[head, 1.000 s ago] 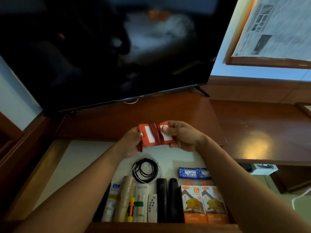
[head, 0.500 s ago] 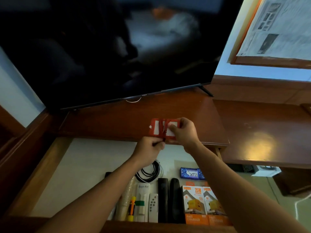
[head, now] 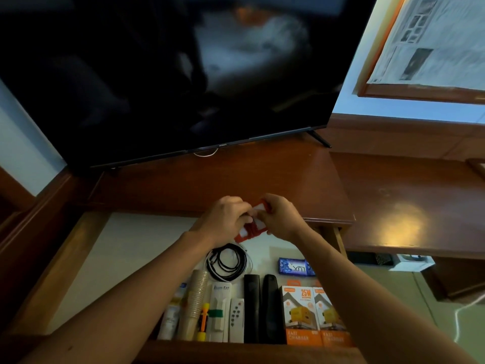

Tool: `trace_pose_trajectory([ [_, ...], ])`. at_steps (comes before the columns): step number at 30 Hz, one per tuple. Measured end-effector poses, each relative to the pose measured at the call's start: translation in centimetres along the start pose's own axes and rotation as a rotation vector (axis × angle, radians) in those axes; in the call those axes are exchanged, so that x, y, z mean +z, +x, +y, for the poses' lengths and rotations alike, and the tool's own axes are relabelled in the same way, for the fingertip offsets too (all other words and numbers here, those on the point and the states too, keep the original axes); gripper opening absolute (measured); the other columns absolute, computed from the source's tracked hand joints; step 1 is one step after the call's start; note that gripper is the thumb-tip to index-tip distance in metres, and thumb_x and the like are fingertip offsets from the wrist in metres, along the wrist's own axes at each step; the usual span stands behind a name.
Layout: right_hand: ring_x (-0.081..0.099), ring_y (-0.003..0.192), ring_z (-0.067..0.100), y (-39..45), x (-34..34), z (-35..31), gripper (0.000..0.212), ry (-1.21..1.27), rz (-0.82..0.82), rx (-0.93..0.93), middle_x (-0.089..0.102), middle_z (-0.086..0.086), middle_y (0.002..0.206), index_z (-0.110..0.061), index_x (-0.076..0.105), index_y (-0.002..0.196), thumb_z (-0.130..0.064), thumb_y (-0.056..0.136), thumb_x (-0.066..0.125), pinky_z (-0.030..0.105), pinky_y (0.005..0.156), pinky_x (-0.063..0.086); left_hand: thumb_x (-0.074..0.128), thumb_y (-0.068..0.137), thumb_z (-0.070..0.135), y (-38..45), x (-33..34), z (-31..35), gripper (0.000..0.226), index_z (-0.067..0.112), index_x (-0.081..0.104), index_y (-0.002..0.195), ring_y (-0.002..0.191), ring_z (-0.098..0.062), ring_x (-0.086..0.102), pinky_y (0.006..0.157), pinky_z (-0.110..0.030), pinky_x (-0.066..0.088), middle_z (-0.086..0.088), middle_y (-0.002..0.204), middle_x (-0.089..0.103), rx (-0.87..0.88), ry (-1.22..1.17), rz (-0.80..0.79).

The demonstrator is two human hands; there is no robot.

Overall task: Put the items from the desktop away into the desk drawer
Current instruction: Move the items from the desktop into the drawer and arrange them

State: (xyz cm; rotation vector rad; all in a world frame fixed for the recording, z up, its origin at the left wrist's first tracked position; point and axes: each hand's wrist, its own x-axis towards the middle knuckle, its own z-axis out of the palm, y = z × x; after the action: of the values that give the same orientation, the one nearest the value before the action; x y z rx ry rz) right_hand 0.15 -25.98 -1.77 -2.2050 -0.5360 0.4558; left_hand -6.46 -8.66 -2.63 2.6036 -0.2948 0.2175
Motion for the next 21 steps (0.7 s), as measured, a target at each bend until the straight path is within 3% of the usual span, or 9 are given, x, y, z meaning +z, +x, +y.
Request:
trace_pose_trajectory([
  [3,0.069,0.084,0.025,-0.3,0.3,0.0,0.003,0.11,-0.114,0.049,0.065,0.009,0.102,-0.019,0.059,0.102,-0.02,0.099,0.059,0.029,0.061,0.06,0.062,0.095,0.026,-0.7,0.5,-0.2,0.01,0.018,0.066,0.092,0.087,-0.016,0.049,0.073,-0.036,0.042,0.003,0.092,0.059,-0.03,0.011,0.014],
  [7,0.067,0.094,0.032,-0.8,0.4,-0.1,0.016,0.298,-0.181,0.12,0.064,0.014,0.109,-0.013,0.061,0.115,-0.017,0.103,0.05,0.032,0.069,0.061,0.067,0.091,0.032,-1.4,0.8,-0.5,0.006,0.026,0.067,0.092,0.098,-0.013,0.045,0.082,-0.034,0.04,0.01,0.105,0.052,-0.109,0.008,0.091],
  [9,0.066,0.098,0.034,-0.9,0.6,0.0,0.02,0.379,-0.2,0.161,0.063,0.017,0.112,-0.013,0.06,0.118,-0.016,0.104,0.046,0.033,0.071,0.06,0.068,0.091,0.031,-1.7,0.8,-0.6,0.005,0.03,0.064,0.092,0.102,-0.01,0.05,0.087,-0.037,0.046,0.013,0.11,0.056,-0.194,-0.115,0.054],
  [11,0.066,0.1,0.033,-0.9,0.7,0.2,0.022,0.439,-0.23,0.19,0.062,0.018,0.115,-0.015,0.06,0.12,-0.017,0.105,0.046,0.034,0.073,0.059,0.069,0.09,0.029,-1.8,0.6,-0.5,0.011,0.033,0.059,0.093,0.093,-0.008,0.06,0.08,-0.041,0.055,0.012,0.101,0.063,-0.266,-0.238,0.01],
  [15,0.065,0.105,0.029,-1.2,0.8,0.3,0.034,0.657,-0.295,0.33,0.063,0.017,0.12,-0.014,0.06,0.124,-0.038,0.102,0.052,0.038,0.084,0.058,0.069,0.092,0.021,-2.0,0.2,-0.6,0.036,0.031,0.055,0.124,0.103,-0.011,0.062,0.082,-0.031,0.053,0.009,0.113,0.066,-0.353,-0.392,0.029],
  [18,0.063,0.11,0.035,-1.0,1.0,0.5,0.067,0.784,-0.29,0.561,0.063,0.019,0.123,-0.011,0.061,0.123,-0.068,0.094,0.043,0.042,0.085,0.058,0.069,0.091,0.024,-2.3,0.5,-0.9,0.031,0.032,0.063,0.121,0.103,-0.016,0.057,0.088,-0.041,0.05,0.006,0.105,0.063,-0.292,-0.242,0.094],
  [21,0.066,0.097,0.032,-0.9,1.0,0.8,0.071,0.913,-0.393,0.708,0.066,0.022,0.115,-0.002,0.06,0.122,-0.065,0.094,0.049,0.036,0.078,0.058,0.073,0.086,0.025,-2.7,0.9,-0.5,0.018,0.028,0.074,0.104,0.095,-0.011,0.048,0.088,-0.041,0.039,0.011,0.093,0.06,-0.106,-0.064,0.18],
])
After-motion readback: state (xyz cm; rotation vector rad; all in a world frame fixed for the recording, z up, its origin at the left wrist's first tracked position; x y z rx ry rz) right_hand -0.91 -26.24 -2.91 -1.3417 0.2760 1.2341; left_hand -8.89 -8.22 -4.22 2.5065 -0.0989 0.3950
